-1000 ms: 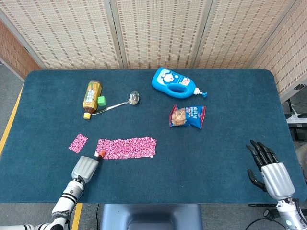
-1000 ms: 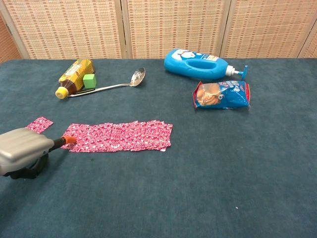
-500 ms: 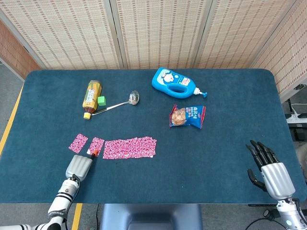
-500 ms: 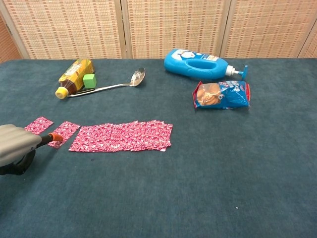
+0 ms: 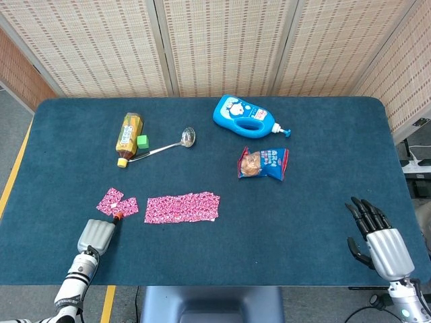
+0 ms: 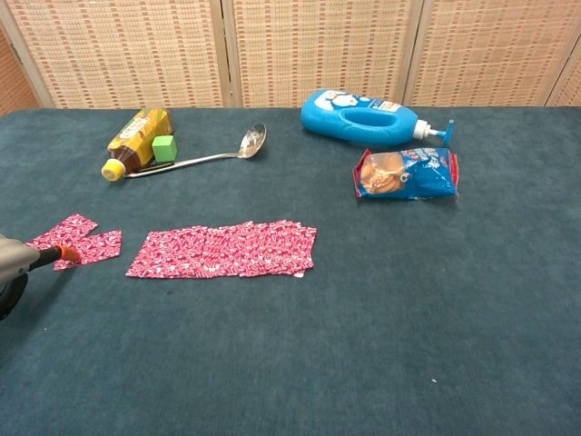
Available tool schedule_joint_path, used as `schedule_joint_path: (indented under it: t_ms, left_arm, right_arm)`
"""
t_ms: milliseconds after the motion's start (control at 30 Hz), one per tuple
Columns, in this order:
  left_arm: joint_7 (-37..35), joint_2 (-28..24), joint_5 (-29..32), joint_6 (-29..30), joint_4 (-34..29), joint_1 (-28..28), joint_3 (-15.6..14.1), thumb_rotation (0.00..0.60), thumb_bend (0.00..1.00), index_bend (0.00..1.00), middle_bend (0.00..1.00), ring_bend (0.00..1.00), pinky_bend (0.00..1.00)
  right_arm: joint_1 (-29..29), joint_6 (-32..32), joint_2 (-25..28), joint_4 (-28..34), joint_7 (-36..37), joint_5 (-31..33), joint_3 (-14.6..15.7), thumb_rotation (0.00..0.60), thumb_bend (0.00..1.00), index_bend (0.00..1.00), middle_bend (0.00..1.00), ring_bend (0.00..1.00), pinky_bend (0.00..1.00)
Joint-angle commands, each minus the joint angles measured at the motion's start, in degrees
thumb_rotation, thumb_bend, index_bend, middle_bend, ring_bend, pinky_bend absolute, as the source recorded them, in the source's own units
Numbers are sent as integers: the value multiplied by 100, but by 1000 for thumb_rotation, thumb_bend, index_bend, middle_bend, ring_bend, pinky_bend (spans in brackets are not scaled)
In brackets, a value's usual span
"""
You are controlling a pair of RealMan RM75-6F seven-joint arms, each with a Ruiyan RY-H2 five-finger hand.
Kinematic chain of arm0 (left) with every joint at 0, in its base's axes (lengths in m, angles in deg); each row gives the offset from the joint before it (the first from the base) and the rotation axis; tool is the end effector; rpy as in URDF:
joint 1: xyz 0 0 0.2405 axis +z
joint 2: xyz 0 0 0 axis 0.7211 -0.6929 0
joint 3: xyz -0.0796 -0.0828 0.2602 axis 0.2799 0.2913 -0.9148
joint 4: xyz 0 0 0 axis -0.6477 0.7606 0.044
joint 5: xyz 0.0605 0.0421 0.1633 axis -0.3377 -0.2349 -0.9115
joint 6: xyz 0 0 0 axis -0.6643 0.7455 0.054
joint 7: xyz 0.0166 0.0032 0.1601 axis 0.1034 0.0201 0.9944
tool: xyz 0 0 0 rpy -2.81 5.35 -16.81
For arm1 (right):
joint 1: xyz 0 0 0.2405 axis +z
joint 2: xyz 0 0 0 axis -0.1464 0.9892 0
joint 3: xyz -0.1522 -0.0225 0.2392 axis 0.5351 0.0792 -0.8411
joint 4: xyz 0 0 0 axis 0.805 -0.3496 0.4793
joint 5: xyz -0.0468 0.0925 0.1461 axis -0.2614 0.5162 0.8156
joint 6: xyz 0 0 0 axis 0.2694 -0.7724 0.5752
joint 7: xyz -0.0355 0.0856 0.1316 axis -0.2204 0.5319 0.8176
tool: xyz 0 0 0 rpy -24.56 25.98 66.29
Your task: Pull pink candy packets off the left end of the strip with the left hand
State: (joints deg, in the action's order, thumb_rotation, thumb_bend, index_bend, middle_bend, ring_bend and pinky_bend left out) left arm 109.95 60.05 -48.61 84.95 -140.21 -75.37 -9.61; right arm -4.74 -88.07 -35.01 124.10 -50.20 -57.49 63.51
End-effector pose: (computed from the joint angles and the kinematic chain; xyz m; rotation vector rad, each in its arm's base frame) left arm -0.2959 0.2779 0.0269 -1.8354 -0.7848 -0.2229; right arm -0.3132 -0.1763 0.1766 1.5414 -0.8098 1.0052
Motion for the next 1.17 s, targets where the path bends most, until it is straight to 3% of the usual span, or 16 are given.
schedule_joint_path:
  t_ms: [33,433,600,733,867,1033,1167]
  left_arm:
    - [-11,-19,20,6,5,9,-3,600,941,108,711,711,674]
    - [-152,-339,-134,385,-243,233,-96,600,942,153,711,711,675]
    - [-683,-436,-828,538,-247,346,-142,600,937,166,687,705,684]
    - [-1835,-527,-2063,991,-27,590,-249,600,799,117,539,620,714]
    - [-3137,-580,-3218,1997,593,1051,-367,600,617,74,353,481,683]
    - [-3999,-827,-3591,2654,790,1449,-339,600,519,19,179,283,559]
    - [-4231,-999,-3752,2880,759,1639,-308,600,503,12,151,240,491]
  right_arm:
    - [2,8,-1,1,-5,3,1,600,456,0,0,0,155]
    - [3,13,2,1,-20,-3,6,600,456,0,0,0,155]
    - [8,30,-7,-1,-35,-5,10,600,455,0,0,0,155]
    - [9,20,-1,2,-26,-1,2,600,455,0,0,0,155]
    - [2,-5,14,1,0,32,-25,600,428,0,0,0,155]
    - [-21,-73,-41,-22,-80,43,-59,600,303,0,0,0,155]
    - [-29,-54,-67,-33,-150,32,-38,600,274,0,0,0,155]
